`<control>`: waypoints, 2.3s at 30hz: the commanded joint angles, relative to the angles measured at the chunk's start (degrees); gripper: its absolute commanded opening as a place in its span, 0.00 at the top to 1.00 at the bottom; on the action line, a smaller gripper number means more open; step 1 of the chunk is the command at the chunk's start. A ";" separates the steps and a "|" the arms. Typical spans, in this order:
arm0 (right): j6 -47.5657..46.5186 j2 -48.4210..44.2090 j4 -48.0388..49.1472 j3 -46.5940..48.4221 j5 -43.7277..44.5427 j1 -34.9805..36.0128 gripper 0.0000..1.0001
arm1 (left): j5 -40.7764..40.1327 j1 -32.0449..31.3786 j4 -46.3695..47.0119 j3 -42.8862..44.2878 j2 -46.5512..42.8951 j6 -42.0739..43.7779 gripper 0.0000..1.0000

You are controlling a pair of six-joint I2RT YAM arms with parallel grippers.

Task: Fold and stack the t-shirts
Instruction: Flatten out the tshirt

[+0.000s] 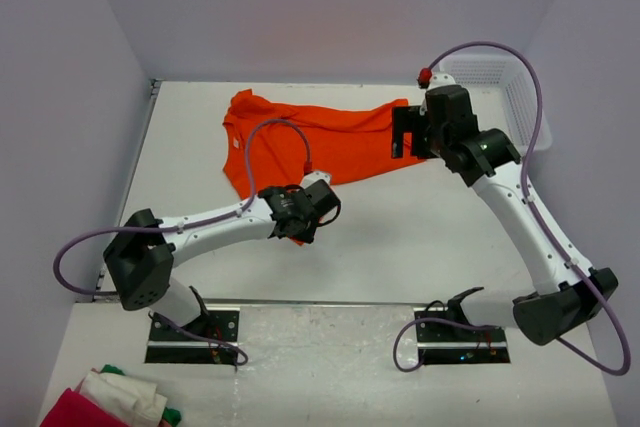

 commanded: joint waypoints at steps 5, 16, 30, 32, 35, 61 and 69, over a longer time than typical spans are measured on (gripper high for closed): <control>-0.38 -2.86 4.02 -3.98 -1.50 -0.26 0.04 | 0.33 -2.57 3.84 -3.05 2.67 -5.22 0.59; -0.73 -4.80 5.08 -6.97 -2.30 -0.43 0.04 | -0.64 -2.48 7.09 -2.97 8.64 -3.11 0.57; -0.99 -6.38 5.43 -7.59 -2.03 -0.96 0.03 | 3.14 3.23 11.49 -2.71 12.16 2.43 0.59; -0.99 -6.64 5.51 -7.32 -2.03 -1.05 0.03 | 3.84 3.58 11.58 -2.71 12.43 2.69 0.59; -0.82 -7.08 5.43 -6.80 -1.68 -1.05 0.03 | 6.12 3.67 12.19 -2.97 12.78 2.87 0.60; 0.50 -6.73 5.16 -6.18 -2.91 -1.22 0.02 | 12.99 3.67 14.74 -8.77 9.09 1.38 0.71; 0.41 -6.21 5.16 -6.44 -3.35 -1.22 0.02 | 9.56 3.32 11.93 -8.51 6.02 0.67 0.56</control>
